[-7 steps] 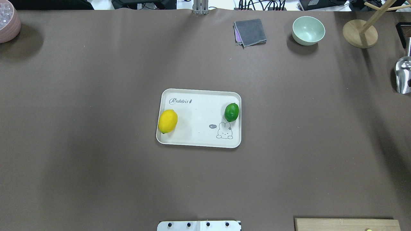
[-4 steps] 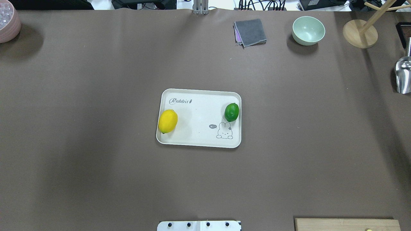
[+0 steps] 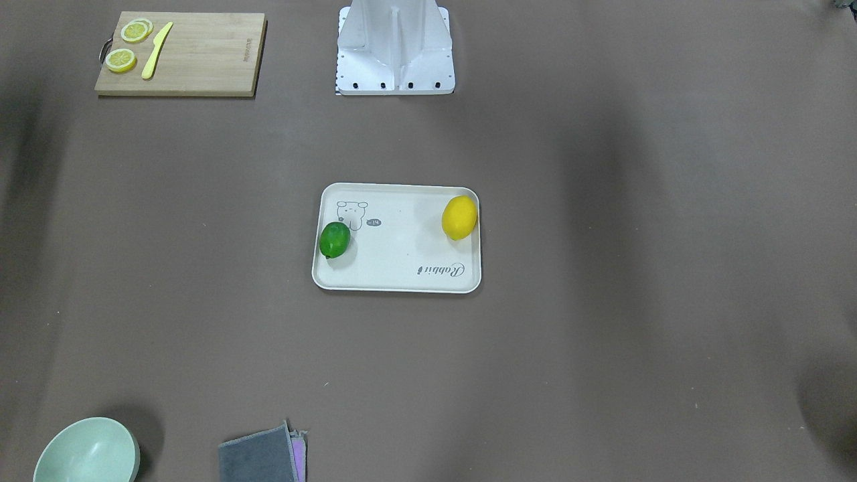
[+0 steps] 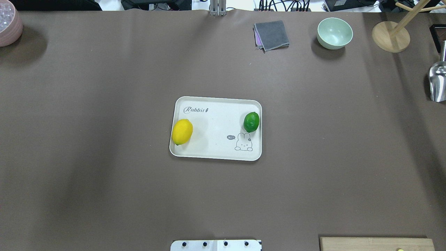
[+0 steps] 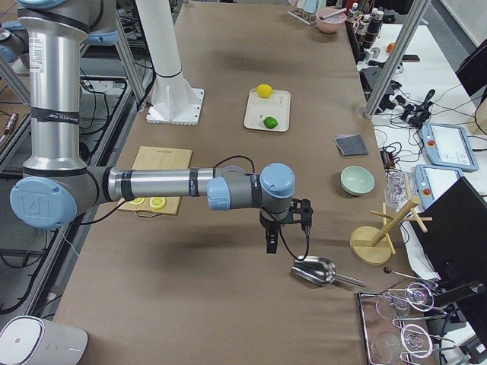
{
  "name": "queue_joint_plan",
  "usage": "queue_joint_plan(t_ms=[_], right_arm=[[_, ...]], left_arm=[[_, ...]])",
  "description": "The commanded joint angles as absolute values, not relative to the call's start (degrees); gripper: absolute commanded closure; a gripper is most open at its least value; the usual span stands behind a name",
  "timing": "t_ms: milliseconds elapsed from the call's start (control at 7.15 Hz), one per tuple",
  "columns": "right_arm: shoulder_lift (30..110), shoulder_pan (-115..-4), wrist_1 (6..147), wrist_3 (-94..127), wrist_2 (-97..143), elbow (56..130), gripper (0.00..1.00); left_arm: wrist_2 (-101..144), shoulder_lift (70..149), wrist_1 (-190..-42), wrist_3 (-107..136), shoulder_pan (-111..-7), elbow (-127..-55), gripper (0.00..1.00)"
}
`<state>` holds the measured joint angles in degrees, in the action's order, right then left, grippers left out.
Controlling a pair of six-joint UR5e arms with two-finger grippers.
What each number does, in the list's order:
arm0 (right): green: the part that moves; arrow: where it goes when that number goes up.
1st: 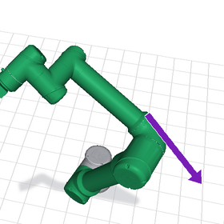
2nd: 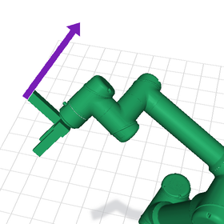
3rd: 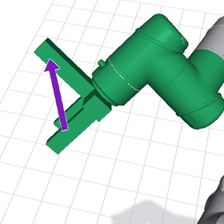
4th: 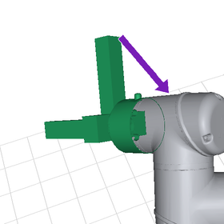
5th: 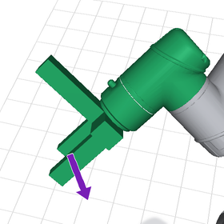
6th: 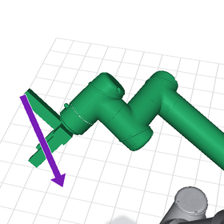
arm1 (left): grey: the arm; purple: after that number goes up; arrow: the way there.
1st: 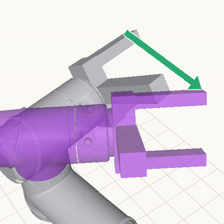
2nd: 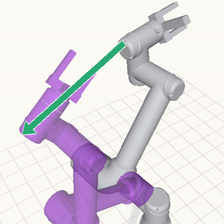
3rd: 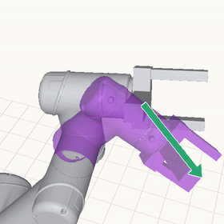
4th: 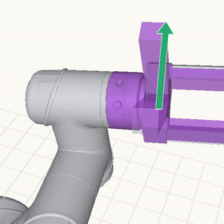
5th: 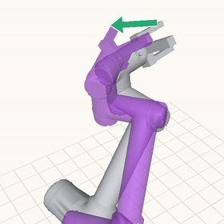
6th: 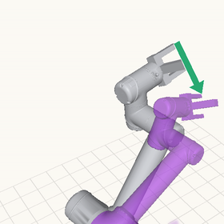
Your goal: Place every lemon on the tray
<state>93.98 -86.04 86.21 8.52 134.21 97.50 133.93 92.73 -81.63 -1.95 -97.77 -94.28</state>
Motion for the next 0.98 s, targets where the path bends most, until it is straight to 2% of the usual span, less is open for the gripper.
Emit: queue_joint_plan(t_ms=[0, 839], right_arm=[[94.04, -86.13, 86.22, 8.53, 134.21, 97.73, 0.0], [94.48, -86.92, 86.22, 8.53, 134.3, 98.0, 0.0]], left_arm=[[136.22, 92.64, -81.74, -4.13, -98.01, -91.49, 0.02], [138.52, 89.3, -82.18, -4.04, -96.68, -92.9, 0.02]])
